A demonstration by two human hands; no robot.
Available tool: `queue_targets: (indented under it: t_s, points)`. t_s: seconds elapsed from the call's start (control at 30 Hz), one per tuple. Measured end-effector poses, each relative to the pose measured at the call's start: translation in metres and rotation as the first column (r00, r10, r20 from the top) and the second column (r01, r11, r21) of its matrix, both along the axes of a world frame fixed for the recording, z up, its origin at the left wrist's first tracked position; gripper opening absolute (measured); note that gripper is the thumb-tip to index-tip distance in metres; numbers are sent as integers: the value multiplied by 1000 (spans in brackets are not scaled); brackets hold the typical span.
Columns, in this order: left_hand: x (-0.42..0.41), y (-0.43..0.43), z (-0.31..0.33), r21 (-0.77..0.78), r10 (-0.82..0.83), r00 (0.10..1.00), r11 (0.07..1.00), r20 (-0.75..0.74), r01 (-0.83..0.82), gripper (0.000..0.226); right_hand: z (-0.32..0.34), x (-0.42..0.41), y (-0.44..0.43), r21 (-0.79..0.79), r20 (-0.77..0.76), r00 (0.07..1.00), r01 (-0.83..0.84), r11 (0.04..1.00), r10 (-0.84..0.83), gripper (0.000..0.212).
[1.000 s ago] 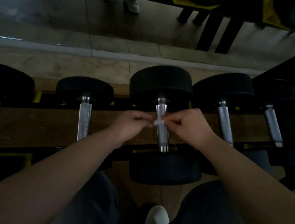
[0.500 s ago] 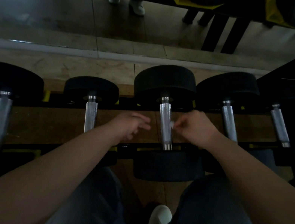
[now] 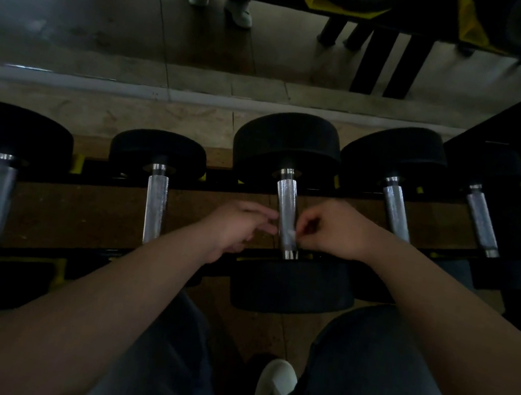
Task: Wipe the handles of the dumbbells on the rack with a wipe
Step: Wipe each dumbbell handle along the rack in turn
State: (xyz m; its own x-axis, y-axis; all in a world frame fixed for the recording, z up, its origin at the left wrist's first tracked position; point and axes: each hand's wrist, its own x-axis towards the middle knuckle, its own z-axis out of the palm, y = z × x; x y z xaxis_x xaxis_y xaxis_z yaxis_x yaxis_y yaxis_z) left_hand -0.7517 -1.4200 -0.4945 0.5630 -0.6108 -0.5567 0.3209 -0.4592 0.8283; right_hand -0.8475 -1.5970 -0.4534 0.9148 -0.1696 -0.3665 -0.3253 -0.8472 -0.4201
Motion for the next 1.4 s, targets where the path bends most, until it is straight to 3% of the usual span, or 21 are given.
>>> queue_targets:
  t_s: [0.1, 0.27, 0.33, 0.43, 0.5, 0.7, 0.9, 1.0, 1.1, 1.23, 1.3, 1.4]
  points:
    - [-1, 0, 0, -6, 14, 1000, 1000, -6, -14, 22, -3, 1, -4, 28, 55, 998, -5, 1000, 4, 7]
    - [-2, 2, 4, 17, 20, 1000, 1000, -19, -20, 21, -11, 19, -8, 83, 285, 935, 196, 977, -212, 5]
    - [-1, 3, 6, 15, 43, 998, 999, -37, -42, 22, -9, 16, -8, 71, 260, 950, 163, 984, -176, 6]
    - [3, 5, 10, 11, 82, 995, 997, -54, -81, 22, -2, 8, 1, 35, 56, 998, -24, 999, 22, 4]
    - [5, 7, 13, 9, 94, 995, 996, -43, -94, 22, 0, 8, 14, 16, 7, 994, -112, 994, 112, 3]
    - [22, 40, 14, -78, 98, 994, 992, -39, -101, 22, 2, 37, 56, 270, 213, 974, 19, 963, -79, 5]
    - [38, 89, 19, -128, 186, 982, 975, 32, -181, 31, -1, 68, 94, 362, 308, 938, 37, 931, -158, 14]
    - [42, 109, 22, -159, 292, 956, 944, -14, -290, 23, -4, 81, 114, 421, 288, 940, 46, 906, -182, 22]
    - [47, 126, 21, -172, 361, 933, 920, 12, -353, 16, -12, 91, 135, 506, 201, 951, 104, 856, -234, 6]
    - [52, 138, 7, -137, 478, 859, 878, 182, -459, 17, -30, 106, 156, 370, 318, 915, 123, 921, -250, 15]
    - [54, 143, -2, -103, 496, 841, 868, 215, -486, 16, -36, 110, 167, 249, 368, 912, 90, 964, -180, 22]
    - [53, 145, -14, -56, 500, 841, 864, 207, -500, 13, -40, 105, 175, 124, 387, 920, 8, 992, -56, 14]
